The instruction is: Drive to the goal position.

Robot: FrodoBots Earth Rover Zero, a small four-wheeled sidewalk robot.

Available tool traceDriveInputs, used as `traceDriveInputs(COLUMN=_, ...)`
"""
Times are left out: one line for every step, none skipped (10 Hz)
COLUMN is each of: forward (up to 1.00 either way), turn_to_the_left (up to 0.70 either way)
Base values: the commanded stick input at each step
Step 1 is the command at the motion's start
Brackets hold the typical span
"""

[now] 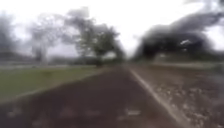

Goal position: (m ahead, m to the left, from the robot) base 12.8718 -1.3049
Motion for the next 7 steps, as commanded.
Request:
traceDriveInputs(forward=0.70, turn_to_the_left=0.00)
traceDriveInputs(forward=0.70, turn_to_the_left=0.00)
traceDriveInputs(forward=0.70, turn_to_the_left=0.00)
traceDriveInputs(forward=0.70, turn_to_the_left=0.00)
traceDriveInputs(forward=0.70, turn_to_the_left=0.00)
traceDriveInputs(forward=0.70, turn_to_the_left=0.00)
traceDriveInputs(forward=0.70, turn_to_the_left=0.00)
